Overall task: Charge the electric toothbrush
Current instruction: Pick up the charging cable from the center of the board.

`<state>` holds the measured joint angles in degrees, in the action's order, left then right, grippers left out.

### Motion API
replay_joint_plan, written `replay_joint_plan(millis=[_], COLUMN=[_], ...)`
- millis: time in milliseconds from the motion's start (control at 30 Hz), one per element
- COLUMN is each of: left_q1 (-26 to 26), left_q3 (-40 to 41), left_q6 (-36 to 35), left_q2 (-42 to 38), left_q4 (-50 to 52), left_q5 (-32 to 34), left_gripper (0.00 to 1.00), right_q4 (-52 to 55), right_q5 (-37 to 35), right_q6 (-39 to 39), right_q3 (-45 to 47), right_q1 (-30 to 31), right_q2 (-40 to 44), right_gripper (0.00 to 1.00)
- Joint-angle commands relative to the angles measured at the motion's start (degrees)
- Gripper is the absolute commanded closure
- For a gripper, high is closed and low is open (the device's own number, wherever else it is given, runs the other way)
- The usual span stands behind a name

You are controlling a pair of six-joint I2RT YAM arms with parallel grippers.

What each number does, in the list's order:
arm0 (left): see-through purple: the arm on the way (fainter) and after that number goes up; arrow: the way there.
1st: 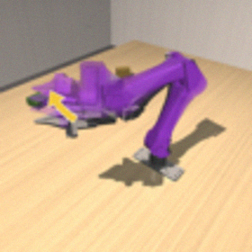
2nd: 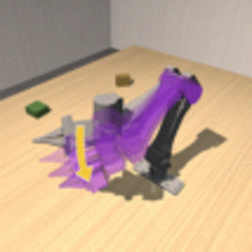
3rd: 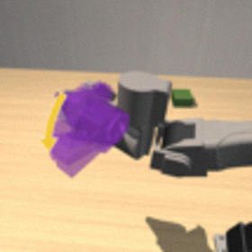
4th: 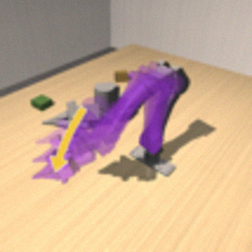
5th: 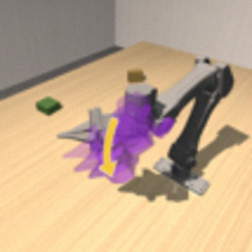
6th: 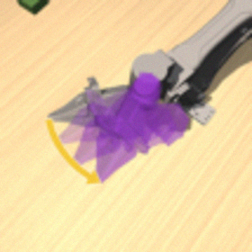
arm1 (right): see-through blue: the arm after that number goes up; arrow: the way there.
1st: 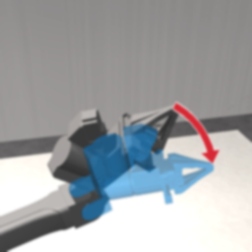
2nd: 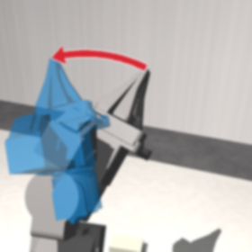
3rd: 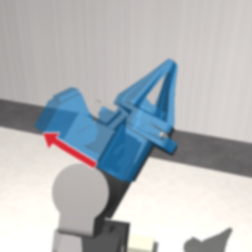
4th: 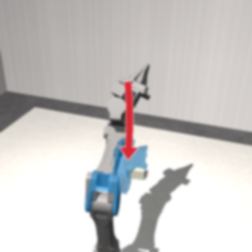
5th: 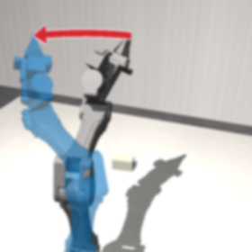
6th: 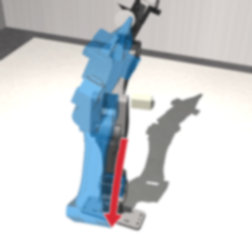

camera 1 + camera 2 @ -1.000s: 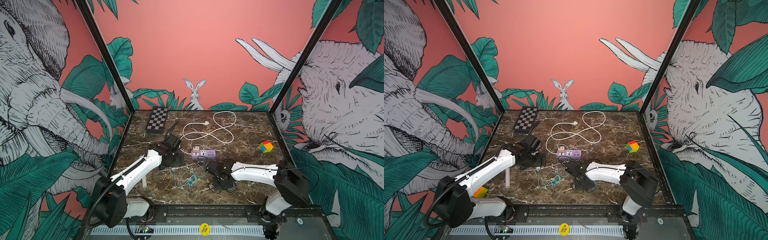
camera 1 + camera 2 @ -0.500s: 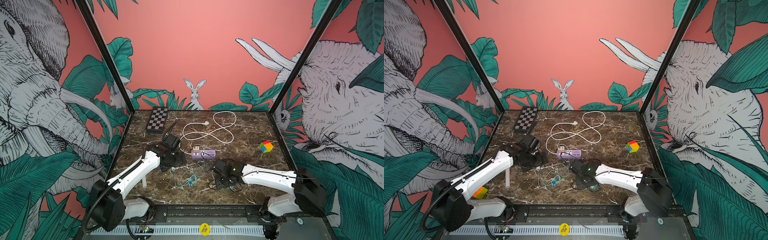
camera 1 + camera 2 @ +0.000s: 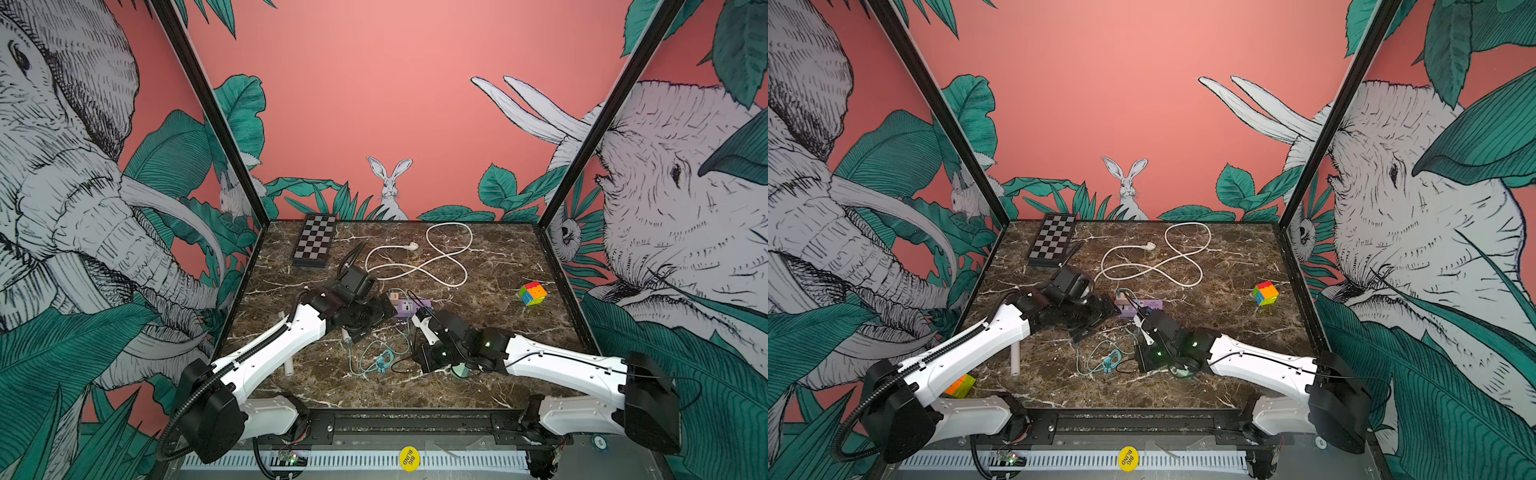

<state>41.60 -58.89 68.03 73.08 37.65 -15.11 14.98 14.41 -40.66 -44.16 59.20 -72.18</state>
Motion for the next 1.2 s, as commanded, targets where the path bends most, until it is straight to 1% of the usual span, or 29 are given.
replay_joint_plan(millis=[0, 100, 233, 300, 467, 600, 733, 867, 900, 967, 1067, 1167], left_q1=[2.43, 3.52, 3.75, 3.75, 3.83, 4.50, 5.41, 5.67, 5.76, 5.77, 5.85, 6.03], left_q3=[-1.78, -0.36, 4.88, 6.75, 9.52, 10.82, 10.67, 11.85, 12.20, 12.81, 13.30, 12.79], left_q6=[1.93, 1.85, 2.44, 2.24, 1.66, 1.03, -1.42, -3.14, -3.58, -4.08, -4.91, -5.94], left_q2=[0.63, 0.66, -1.70, -3.74, -7.67, -8.35, -9.19, -9.62, -9.75, -9.84, -9.64, -9.08], left_q4=[-3.69, -5.59, -12.30, -13.33, -13.27, -16.94, -17.74, -19.58, -19.28, -18.84, -18.58, -18.25], left_q5=[-1.23, -1.73, -4.18, -3.77, -3.57, -5.64, -5.63, -7.21, -7.12, -7.03, -6.87, -6.43], left_gripper=[0.05, 0.06, 0.06, 0.07, 0.09, 0.11, 0.12, 0.13, 0.16, 0.17, 0.23, 0.24], right_q4=[-7.20, -10.75, -14.07, -15.47, -15.34, -16.98, -19.52, -21.94, -22.33, -22.62, -23.15, -23.72], right_q5=[5.59, 6.48, 5.81, 6.29, 4.35, 5.36, 8.07, 10.19, 10.39, 10.87, 11.33, 11.97], right_q6=[0.47, -0.96, -2.50, -3.51, -4.72, -5.94, -7.49, -9.06, -9.38, -9.60, -9.88, -10.31], right_q3=[-0.48, 0.68, 3.06, 4.12, 5.80, 6.45, 6.93, 7.82, 8.08, 8.38, 8.57, 8.57], right_q1=[-0.13, -0.07, -0.37, -0.65, -1.34, -2.02, -3.07, -4.18, -4.44, -4.77, -4.97, -5.08], right_q2=[-0.22, 0.66, 3.33, 4.38, 7.05, 7.43, 6.62, 6.61, 6.71, 6.88, 6.80, 6.36], right_gripper=[1.00, 1.00, 1.00, 1.00, 1.00, 1.00, 1.00, 1.00, 1.00, 1.00, 1.00, 1.00])
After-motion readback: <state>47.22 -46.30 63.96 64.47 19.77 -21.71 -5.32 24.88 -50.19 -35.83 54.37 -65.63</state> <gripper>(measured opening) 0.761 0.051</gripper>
